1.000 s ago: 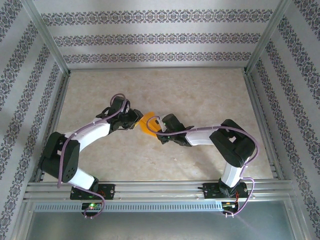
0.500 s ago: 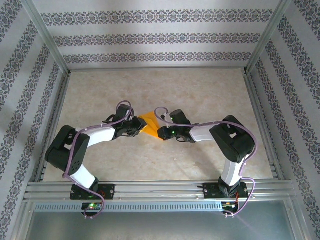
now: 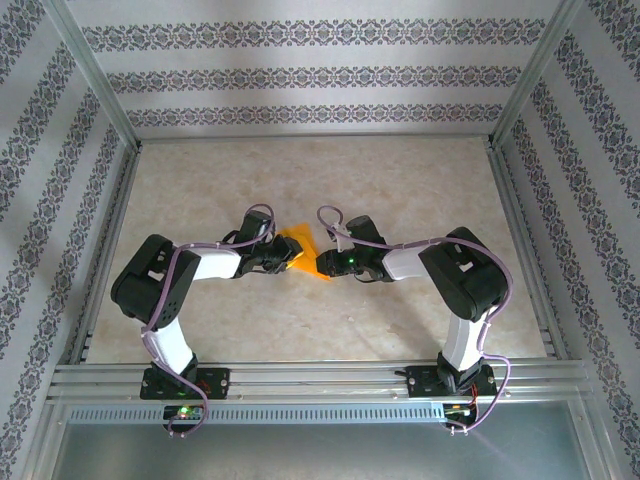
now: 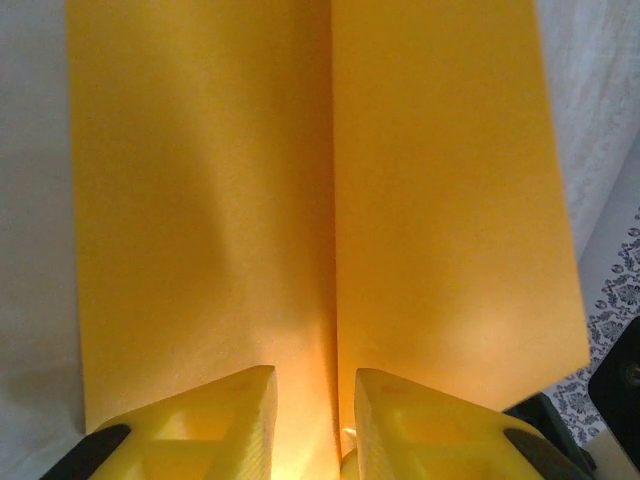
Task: Fold a paper plane with a square sheet of paper (pick it up from the middle)
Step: Fourth fold the wing at the center of the table.
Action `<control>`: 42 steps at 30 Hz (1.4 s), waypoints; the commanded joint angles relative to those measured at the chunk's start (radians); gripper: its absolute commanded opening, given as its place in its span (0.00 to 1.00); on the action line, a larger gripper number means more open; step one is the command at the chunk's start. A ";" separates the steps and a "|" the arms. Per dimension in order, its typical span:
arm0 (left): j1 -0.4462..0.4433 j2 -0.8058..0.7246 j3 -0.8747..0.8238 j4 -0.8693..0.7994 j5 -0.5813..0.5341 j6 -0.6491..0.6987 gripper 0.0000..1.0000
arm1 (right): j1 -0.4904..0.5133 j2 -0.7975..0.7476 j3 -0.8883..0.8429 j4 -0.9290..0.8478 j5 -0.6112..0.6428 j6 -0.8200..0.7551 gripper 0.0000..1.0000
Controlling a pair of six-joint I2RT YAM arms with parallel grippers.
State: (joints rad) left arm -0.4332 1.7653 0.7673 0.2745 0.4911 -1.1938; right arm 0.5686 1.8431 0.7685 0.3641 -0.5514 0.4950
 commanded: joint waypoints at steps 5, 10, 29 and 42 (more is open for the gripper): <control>-0.016 0.012 0.022 -0.034 -0.002 0.002 0.31 | -0.016 0.057 0.007 -0.027 -0.040 0.020 0.17; -0.016 0.012 0.027 -0.065 -0.010 0.017 0.32 | -0.023 0.080 0.021 -0.042 -0.069 0.031 0.13; -0.014 -0.066 0.089 -0.109 0.002 0.137 0.29 | -0.055 0.166 0.094 -0.164 -0.167 0.110 0.12; -0.013 0.029 0.092 0.094 0.093 0.085 0.11 | -0.061 0.211 0.164 -0.324 -0.145 0.111 0.15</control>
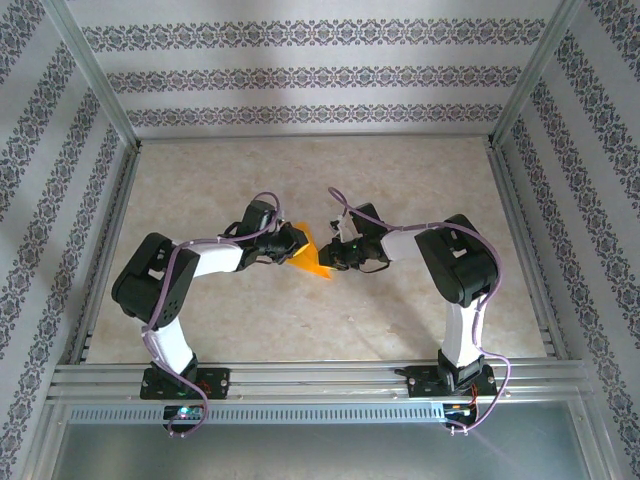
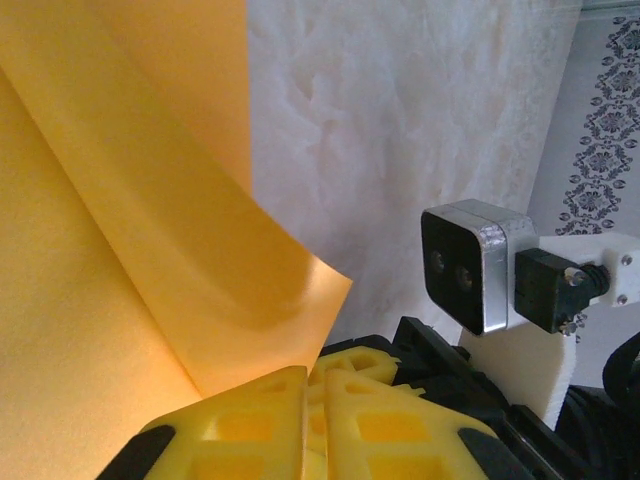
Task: Fold a paper plane with a square sheet of paper (pick it up from the middle)
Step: Fourth fold the wing at the center of the table.
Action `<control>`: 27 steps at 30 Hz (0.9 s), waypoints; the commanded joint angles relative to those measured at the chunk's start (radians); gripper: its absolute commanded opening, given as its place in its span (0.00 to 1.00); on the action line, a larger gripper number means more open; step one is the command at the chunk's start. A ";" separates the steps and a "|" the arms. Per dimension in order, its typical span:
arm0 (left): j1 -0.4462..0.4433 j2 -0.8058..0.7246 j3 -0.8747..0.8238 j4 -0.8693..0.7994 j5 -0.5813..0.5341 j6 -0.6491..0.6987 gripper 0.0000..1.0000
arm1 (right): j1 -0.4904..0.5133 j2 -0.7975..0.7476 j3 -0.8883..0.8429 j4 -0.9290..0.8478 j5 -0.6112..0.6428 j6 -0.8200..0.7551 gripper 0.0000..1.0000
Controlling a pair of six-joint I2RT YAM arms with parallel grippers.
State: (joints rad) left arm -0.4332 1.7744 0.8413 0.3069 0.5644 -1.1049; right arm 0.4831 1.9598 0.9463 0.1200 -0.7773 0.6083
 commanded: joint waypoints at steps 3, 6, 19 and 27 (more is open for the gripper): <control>-0.014 0.035 0.024 0.067 0.026 -0.004 0.08 | 0.022 0.096 -0.012 -0.085 0.082 -0.001 0.15; -0.015 0.052 0.027 0.083 0.032 -0.011 0.08 | 0.020 0.100 -0.012 -0.088 0.079 -0.001 0.15; -0.013 0.102 0.045 0.064 0.015 -0.013 0.06 | 0.003 0.095 -0.021 -0.073 0.064 -0.006 0.20; -0.011 0.115 0.060 0.027 0.005 -0.004 0.05 | -0.003 0.101 -0.025 -0.075 0.063 -0.004 0.16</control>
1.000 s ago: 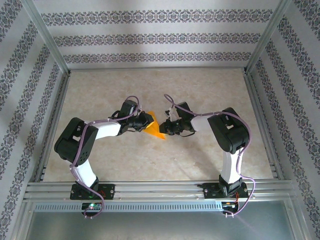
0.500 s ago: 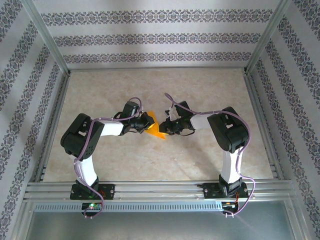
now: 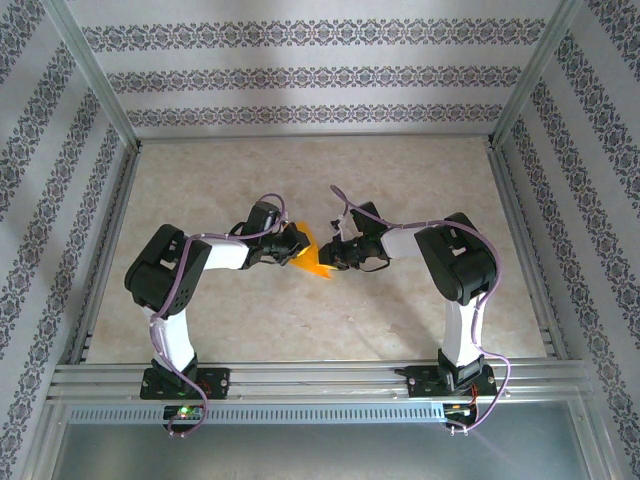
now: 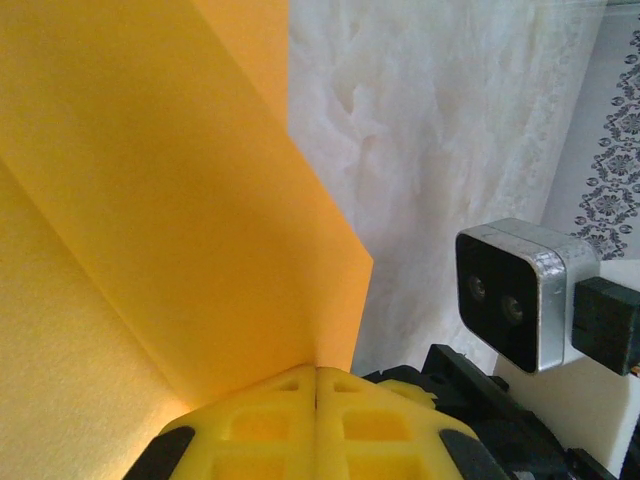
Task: Fold a paper plane with a square sheet of paper (pick it up from the middle)
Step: Fourth fold the wing at the center of the table.
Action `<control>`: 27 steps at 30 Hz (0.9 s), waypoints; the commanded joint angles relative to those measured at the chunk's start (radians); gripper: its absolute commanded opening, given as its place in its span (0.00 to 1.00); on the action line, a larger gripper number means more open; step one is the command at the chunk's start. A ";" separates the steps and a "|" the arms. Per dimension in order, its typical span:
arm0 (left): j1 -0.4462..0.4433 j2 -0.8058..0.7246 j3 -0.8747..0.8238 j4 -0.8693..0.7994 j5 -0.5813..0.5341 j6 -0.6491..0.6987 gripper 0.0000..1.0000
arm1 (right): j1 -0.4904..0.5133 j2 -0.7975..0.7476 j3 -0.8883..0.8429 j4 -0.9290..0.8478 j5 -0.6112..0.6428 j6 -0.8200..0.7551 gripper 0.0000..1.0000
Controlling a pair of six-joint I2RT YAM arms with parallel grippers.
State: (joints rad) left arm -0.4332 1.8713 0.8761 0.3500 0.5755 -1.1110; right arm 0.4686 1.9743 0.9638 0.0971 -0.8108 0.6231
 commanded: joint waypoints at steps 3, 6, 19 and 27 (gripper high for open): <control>-0.010 0.022 0.029 -0.022 -0.009 0.004 0.04 | 0.011 0.091 -0.042 -0.056 0.094 -0.016 0.16; -0.009 0.022 0.026 -0.031 -0.015 0.005 0.04 | 0.010 0.094 -0.040 -0.063 0.093 -0.015 0.16; -0.002 0.027 0.024 -0.060 -0.041 0.008 0.02 | 0.002 0.099 -0.035 -0.082 0.090 -0.016 0.21; 0.000 0.029 0.022 -0.066 -0.045 0.011 0.02 | -0.001 0.104 -0.035 -0.089 0.086 -0.017 0.19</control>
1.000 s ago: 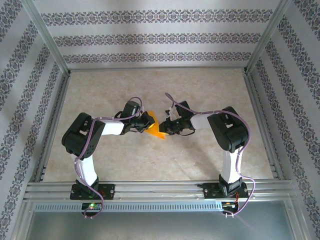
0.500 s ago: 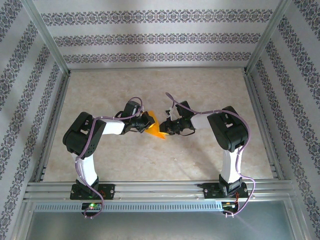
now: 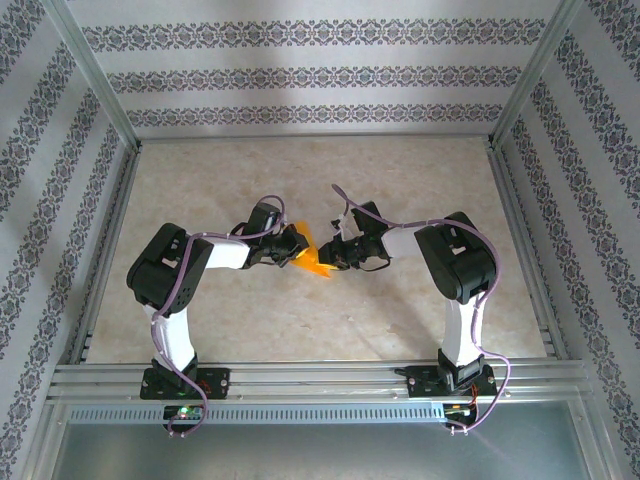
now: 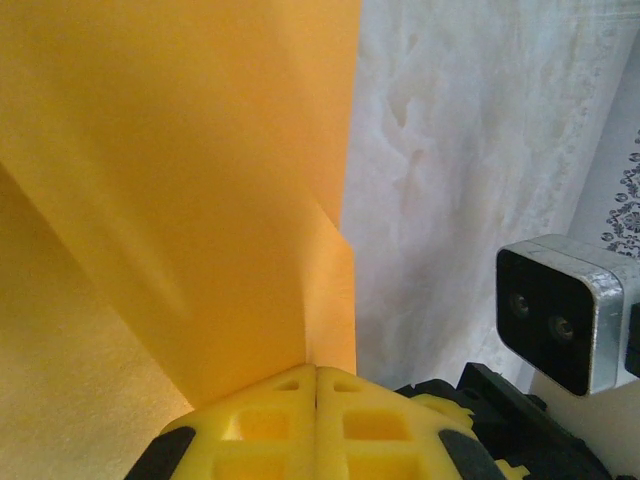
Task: Fold a paper plane with a square sheet of paper (pick it up from the middle)
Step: Fourth fold the wing at the center of the table.
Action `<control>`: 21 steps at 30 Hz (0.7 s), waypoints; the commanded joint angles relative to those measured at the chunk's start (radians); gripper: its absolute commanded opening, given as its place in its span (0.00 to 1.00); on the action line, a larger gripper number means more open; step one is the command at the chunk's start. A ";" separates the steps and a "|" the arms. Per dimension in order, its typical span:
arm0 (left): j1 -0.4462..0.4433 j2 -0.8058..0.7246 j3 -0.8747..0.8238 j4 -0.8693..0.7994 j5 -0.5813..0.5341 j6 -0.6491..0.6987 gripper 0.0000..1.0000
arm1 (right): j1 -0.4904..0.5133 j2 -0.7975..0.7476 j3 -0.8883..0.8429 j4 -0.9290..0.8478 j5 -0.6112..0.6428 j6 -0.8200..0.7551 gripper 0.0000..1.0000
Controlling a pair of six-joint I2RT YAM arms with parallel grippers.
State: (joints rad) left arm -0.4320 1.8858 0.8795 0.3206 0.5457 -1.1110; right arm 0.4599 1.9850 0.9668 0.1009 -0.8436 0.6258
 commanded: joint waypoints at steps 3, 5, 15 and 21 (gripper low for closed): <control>-0.001 0.014 0.015 -0.037 -0.017 0.007 0.02 | 0.008 0.100 -0.031 -0.105 0.120 -0.018 0.16; 0.001 0.015 0.013 -0.037 -0.020 0.008 0.02 | 0.008 0.104 -0.027 -0.116 0.124 -0.017 0.14; 0.001 0.023 0.021 -0.013 0.002 0.024 0.03 | 0.008 0.116 -0.021 -0.153 0.147 -0.031 0.13; 0.001 0.033 0.028 0.003 0.022 0.033 0.04 | 0.008 0.119 -0.017 -0.155 0.146 -0.038 0.18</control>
State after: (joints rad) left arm -0.4320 1.9038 0.8917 0.3195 0.5522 -1.1034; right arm 0.4534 2.0003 0.9905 0.0593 -0.8532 0.6224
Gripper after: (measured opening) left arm 0.046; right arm 0.174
